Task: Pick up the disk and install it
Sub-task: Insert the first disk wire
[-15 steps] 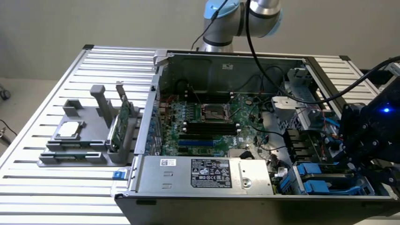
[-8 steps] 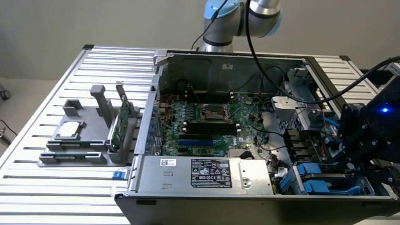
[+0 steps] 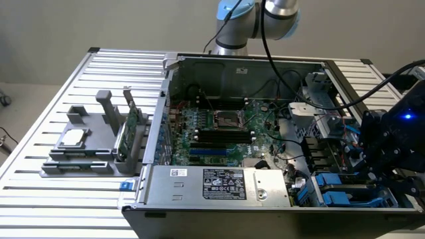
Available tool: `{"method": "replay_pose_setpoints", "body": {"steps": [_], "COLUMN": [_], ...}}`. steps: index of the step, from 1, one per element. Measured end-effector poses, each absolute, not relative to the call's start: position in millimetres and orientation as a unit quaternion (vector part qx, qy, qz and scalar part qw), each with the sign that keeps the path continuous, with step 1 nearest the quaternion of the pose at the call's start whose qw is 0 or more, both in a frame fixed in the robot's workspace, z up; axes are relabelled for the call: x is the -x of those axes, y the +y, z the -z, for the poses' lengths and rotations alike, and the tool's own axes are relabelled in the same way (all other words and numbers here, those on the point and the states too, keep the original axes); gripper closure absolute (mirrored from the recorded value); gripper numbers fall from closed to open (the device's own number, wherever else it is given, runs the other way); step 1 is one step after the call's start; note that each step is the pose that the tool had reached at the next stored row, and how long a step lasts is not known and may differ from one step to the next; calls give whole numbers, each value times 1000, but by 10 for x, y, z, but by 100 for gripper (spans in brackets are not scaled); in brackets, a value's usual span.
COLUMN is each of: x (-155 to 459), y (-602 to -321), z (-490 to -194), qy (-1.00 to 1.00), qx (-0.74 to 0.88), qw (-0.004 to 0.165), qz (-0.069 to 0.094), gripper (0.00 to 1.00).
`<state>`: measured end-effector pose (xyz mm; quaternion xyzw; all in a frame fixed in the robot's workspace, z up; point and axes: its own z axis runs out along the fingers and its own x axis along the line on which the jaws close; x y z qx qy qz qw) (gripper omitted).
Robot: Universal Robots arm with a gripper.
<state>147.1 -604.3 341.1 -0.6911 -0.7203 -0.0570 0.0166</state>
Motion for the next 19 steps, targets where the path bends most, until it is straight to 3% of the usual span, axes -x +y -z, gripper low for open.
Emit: {"method": "replay_pose_setpoints", "body": {"steps": [19], "x": [-1471], "y": [-6039], "z": [-3375], "qy": [-718], "qx": [693], "qw": [16], "qz": [57], "gripper": [83]}}
